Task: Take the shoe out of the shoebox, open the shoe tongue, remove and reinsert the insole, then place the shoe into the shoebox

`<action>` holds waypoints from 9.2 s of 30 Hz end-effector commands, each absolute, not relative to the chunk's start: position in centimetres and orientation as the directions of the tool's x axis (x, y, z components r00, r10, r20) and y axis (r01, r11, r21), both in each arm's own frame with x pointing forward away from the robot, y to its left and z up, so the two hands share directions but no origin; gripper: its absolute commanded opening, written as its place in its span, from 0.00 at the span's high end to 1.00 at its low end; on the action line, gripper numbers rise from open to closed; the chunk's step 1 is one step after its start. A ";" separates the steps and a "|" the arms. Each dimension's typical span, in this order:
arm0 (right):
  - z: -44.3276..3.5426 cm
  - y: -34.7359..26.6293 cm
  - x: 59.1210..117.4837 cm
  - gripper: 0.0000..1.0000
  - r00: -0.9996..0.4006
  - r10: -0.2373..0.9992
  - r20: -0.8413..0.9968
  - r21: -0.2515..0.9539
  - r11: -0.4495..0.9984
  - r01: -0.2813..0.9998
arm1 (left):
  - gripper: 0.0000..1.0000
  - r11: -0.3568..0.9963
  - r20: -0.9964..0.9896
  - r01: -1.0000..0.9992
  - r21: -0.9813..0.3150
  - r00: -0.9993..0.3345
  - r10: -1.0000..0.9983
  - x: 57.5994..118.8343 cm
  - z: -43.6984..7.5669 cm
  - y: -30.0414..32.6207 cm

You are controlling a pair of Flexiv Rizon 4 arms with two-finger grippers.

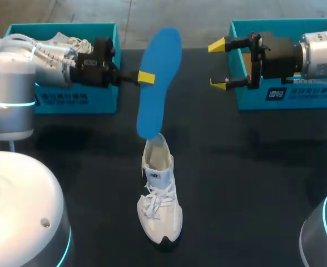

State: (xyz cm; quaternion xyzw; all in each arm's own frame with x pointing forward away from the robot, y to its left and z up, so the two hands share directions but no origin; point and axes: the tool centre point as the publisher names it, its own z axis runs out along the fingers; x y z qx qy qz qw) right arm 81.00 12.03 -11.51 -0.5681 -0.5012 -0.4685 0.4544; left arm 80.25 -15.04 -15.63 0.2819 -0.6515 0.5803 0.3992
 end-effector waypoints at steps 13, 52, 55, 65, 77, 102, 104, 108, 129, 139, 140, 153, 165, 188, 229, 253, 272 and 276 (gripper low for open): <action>-11.5 12.1 80.9 0.00 0.059 0.145 0.988 -0.046 -0.087 0.995 | 1.00 0.082 0.955 -0.954 -0.289 -0.282 0.095 81.3 -16.0 -14.8; -11.5 12.1 80.9 0.00 0.059 0.145 0.988 -0.046 -0.087 0.995 | 1.00 0.057 0.997 -0.998 -0.014 -0.010 0.073 81.5 -16.3 -14.8; -11.5 12.1 80.9 0.00 0.059 0.145 0.988 -0.046 -0.087 0.995 | 1.00 0.057 0.997 -0.998 -0.014 -0.010 0.073 81.5 -16.3 -14.8; -8.0 13.1 81.3 0.00 0.057 0.378 0.924 -0.032 -0.073 0.997 | 1.00 0.057 0.997 -0.998 -0.014 -0.010 0.073 81.5 -16.3 -14.8; -3.8 15.4 81.5 0.00 0.093 0.696 0.712 -0.027 -0.105 0.994 | 1.00 0.057 0.997 -0.998 -0.014 -0.010 0.073 81.5 -16.3 -14.8; -1.2 22.1 82.1 0.00 0.099 0.982 0.163 -0.014 -0.098 0.995 | 1.00 0.057 0.997 -0.998 -0.014 -0.010 0.073 81.5 -16.3 -14.8; -1.2 22.5 82.0 0.00 0.104 0.987 0.125 -0.006 -0.104 0.995 | 1.00 0.057 0.997 -0.998 -0.014 -0.010 0.073 81.5 -16.3 -14.8; -1.6 23.3 81.7 0.00 0.109 0.990 0.093 0.022 -0.111 0.994 | 1.00 0.057 0.997 -0.998 -0.014 -0.010 0.073 81.5 -16.3 -14.8; -3.1 24.2 81.0 0.00 0.102 0.985 0.138 0.059 -0.111 0.992 | 1.00 0.057 0.997 -0.998 -0.014 -0.010 0.073 81.5 -16.3 -14.8; -3.6 22.6 80.7 0.00 0.064 0.888 0.455 0.076 -0.110 0.991 | 1.00 0.057 0.997 -0.998 -0.014 -0.010 0.073 81.5 -16.3 -14.8; -3.6 22.2 80.7 0.00 0.064 0.867 0.493 0.077 -0.117 0.990 | 1.00 0.057 0.997 -0.998 -0.014 -0.010 0.073 81.5 -16.3 -14.8; -4.7 19.5 80.4 0.00 0.025 0.665 0.746 0.068 -0.114 0.991 | 1.00 0.057 0.997 -0.998 -0.014 -0.010 0.073 81.5 -16.3 -14.8; -5.9 17.9 80.5 0.00 0.017 0.499 0.866 0.051 -0.123 0.991 | 1.00 0.057 0.997 -0.998 -0.014 -0.010 0.073 81.5 -16.3 -14.8; -9.3 16.5 79.8 0.00 -0.050 0.132 0.990 0.072 -0.167 0.983 | 1.00 0.057 0.997 -0.998 -0.014 -0.010 0.073 81.5 -16.3 -14.8; -12.1 16.5 78.7 0.00 -0.015 0.075 0.997 0.030 -0.194 0.981 | 1.00 0.057 0.997 -0.998 -0.014 -0.010 0.073 81.5 -16.3 -14.8; -12.1 16.5 78.7 0.00 -0.015 0.075 0.997 0.030 -0.194 0.981 | 1.00 -0.160 0.200 -0.232 -0.959 -0.960 0.196 79.2 -13.4 -13.4; -12.1 16.5 78.7 0.00 -0.015 0.075 0.997 0.030 -0.194 0.981 | 1.00 -0.227 -0.489 0.469 -0.854 -0.871 0.042 78.1 -11.2 -12.3; -12.1 16.5 78.7 0.00 -0.015 0.075 0.997 0.030 -0.194 0.981 | 1.00 -0.199 -0.622 0.609 -0.768 -0.783 0.003 77.8 -11.5 -12.1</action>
